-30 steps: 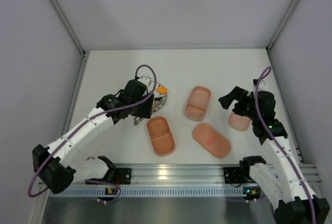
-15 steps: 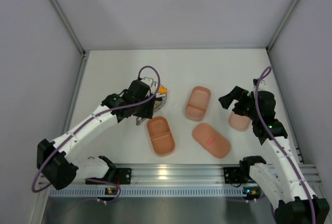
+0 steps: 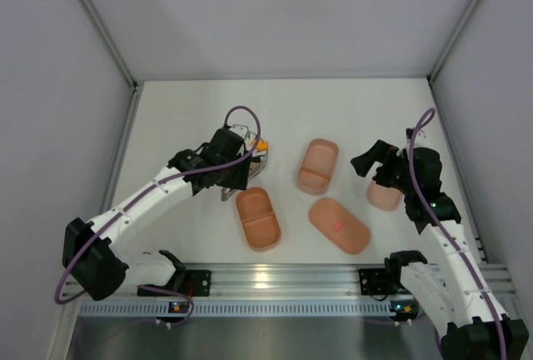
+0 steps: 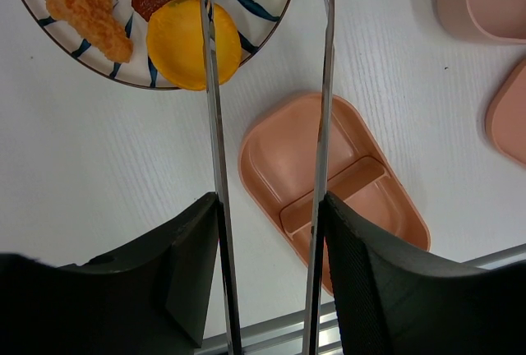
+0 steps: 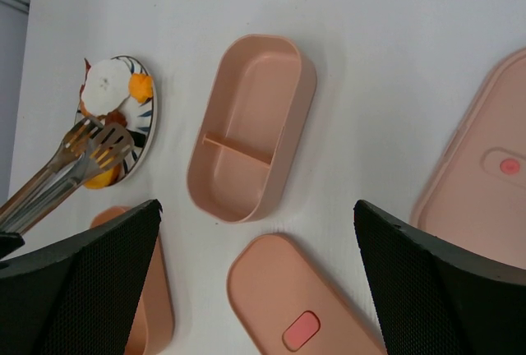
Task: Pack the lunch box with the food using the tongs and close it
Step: Pick up the fake food from the plate.
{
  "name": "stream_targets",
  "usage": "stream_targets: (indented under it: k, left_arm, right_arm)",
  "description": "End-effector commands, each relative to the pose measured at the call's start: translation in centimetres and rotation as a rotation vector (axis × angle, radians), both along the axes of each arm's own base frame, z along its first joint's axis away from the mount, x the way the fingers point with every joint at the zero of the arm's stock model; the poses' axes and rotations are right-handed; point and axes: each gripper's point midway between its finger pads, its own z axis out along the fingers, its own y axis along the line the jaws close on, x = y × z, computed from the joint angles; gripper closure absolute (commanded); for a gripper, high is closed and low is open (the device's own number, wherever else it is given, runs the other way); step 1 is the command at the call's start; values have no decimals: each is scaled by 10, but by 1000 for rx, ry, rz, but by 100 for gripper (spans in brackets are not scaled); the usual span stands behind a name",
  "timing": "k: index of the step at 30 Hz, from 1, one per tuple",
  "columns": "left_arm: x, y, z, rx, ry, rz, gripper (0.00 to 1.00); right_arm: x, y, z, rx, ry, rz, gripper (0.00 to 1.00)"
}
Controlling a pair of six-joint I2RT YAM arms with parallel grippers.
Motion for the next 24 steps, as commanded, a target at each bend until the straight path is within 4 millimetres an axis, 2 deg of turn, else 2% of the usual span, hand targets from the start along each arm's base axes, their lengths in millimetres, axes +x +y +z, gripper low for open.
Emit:
stream_targets:
  k: [1, 24]
  left_arm:
    - [11, -8, 8, -36, -52, 14, 44]
    - [13, -7, -5, -1, -34, 26, 48]
  right_arm:
    - [5, -3, 14, 8, -62, -10, 0]
    - [6, -4, 9, 2, -54, -11, 1]
